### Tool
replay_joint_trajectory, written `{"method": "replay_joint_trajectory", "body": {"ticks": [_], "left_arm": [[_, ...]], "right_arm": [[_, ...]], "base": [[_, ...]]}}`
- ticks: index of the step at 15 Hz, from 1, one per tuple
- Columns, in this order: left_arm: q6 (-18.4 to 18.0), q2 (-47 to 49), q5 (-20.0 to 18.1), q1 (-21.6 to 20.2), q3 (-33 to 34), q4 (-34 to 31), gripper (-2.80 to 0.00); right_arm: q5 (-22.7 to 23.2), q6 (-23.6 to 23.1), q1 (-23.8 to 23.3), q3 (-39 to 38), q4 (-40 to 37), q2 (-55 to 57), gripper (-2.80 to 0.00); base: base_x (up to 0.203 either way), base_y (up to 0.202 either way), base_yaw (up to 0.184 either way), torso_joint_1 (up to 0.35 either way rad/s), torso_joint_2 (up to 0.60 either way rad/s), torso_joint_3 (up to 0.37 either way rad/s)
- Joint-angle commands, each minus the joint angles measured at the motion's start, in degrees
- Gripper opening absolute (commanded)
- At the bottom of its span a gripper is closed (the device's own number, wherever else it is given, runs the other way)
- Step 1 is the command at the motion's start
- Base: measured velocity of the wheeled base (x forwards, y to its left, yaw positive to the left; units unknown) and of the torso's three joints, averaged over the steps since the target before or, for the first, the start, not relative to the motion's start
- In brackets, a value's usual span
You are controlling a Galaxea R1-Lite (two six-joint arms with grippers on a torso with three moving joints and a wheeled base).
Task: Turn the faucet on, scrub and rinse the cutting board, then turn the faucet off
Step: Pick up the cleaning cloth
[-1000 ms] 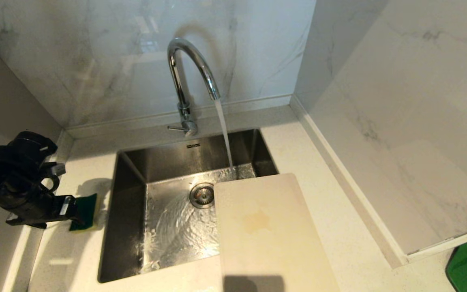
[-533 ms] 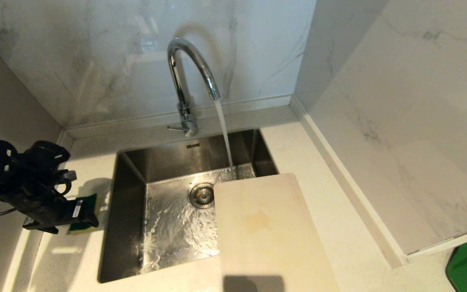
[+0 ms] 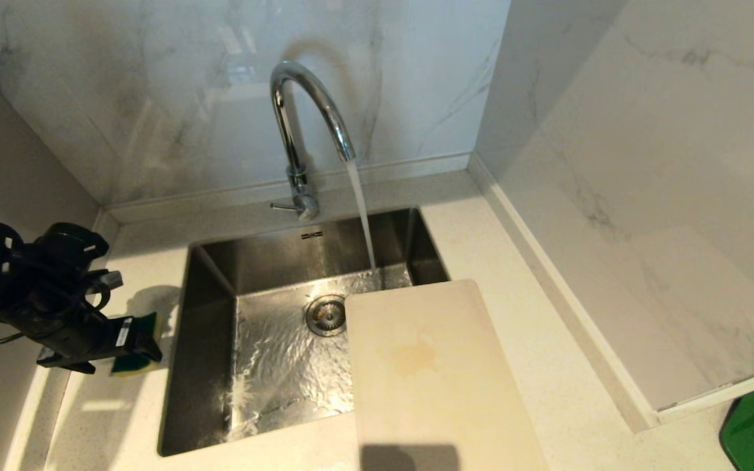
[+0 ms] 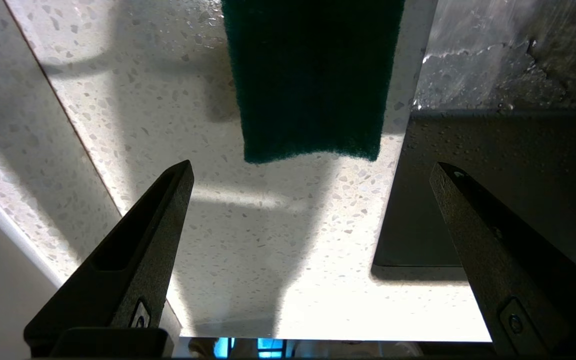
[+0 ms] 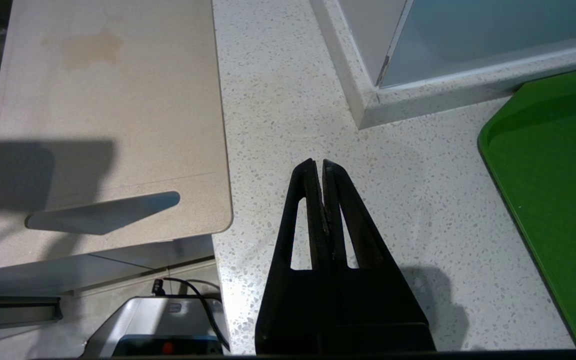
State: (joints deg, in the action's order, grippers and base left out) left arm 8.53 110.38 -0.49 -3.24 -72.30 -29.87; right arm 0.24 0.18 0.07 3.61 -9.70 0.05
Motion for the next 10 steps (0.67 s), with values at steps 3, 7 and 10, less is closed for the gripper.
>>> {"method": "replay_joint_trajectory", "body": {"ticks": [3,7,10], "left_arm": [[0.08,0.64,-1.0,-0.01,-0.25,0.22,0.0],[0.17,2.88,-1.33,-0.97,-1.91,0.34,0.0],[0.25,4.38,-1.49,-1.57,-3.51,0.26,0.0]], "right_arm": [[0.02,-0.01,0.1,0.0,-0.05,0.04,-2.8],[0.02,-0.01,0.01,0.0,-0.05,0.04,-2.8],[0.02,-0.01,0.09,0.0,-0.05,0.04,-2.8]], "base": [[0.0,0.0,0.0,0.0,0.0,0.0],[0.0,0.0,0.0,0.0,0.0,0.0],[0.0,0.0,0.0,0.0,0.0,0.0]]}}
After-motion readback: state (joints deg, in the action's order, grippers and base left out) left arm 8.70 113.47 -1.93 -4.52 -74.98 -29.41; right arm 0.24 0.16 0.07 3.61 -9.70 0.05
